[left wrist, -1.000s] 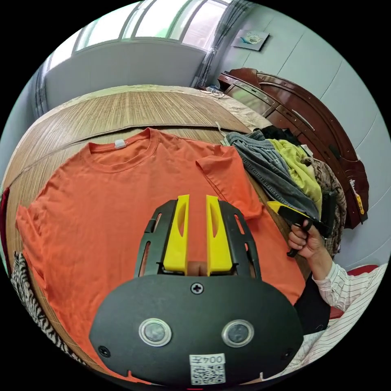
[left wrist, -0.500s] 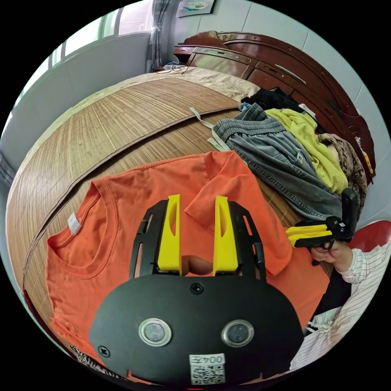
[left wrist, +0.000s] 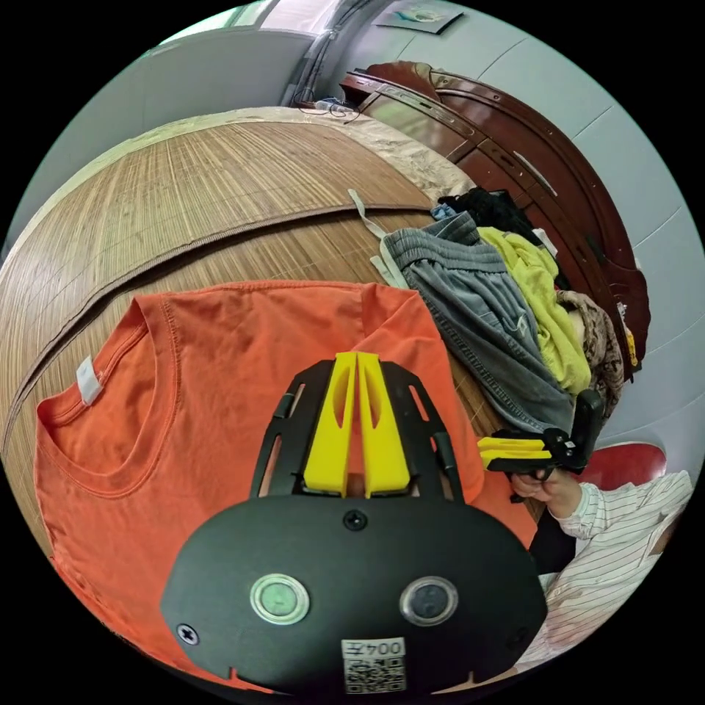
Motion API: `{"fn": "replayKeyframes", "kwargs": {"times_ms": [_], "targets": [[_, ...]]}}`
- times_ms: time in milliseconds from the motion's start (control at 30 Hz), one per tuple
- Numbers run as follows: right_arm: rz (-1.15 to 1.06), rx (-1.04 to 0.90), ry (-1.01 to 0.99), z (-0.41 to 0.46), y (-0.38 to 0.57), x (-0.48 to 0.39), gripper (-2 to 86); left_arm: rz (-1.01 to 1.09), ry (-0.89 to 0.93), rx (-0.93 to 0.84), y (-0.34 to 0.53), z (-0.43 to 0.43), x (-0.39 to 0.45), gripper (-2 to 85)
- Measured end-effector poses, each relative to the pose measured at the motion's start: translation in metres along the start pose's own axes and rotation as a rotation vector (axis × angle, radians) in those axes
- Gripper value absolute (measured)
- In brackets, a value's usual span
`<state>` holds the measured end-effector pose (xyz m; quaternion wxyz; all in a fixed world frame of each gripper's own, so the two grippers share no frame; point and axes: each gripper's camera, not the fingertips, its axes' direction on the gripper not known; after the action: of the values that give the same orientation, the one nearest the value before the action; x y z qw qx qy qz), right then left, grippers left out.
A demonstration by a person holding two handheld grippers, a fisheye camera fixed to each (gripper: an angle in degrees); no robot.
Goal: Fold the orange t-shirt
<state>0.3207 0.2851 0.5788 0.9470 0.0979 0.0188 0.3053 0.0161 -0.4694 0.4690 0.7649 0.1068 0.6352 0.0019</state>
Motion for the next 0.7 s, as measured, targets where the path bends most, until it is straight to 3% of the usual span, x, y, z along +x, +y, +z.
{"fn": "replayKeyframes", "kwargs": {"times_ms": [133,267,400,700], "targets": [[0.002,0.001,-0.002,0.000,-0.002,0.004,4.3,0.045,-0.031,0.035,-0.019,-0.022,0.018,1.7],[0.003,0.002,0.000,0.000,-0.003,0.006,4.4,0.189,-0.209,-0.104,-0.025,-0.003,0.031,4.9],[0.005,0.000,-0.004,0.001,-0.005,0.009,4.4,0.258,-0.249,-0.246,-0.020,0.031,0.027,11.7],[0.010,0.000,-0.018,0.000,-0.006,0.015,4.3,0.227,-0.189,-0.215,-0.025,0.039,0.009,11.9]]}}
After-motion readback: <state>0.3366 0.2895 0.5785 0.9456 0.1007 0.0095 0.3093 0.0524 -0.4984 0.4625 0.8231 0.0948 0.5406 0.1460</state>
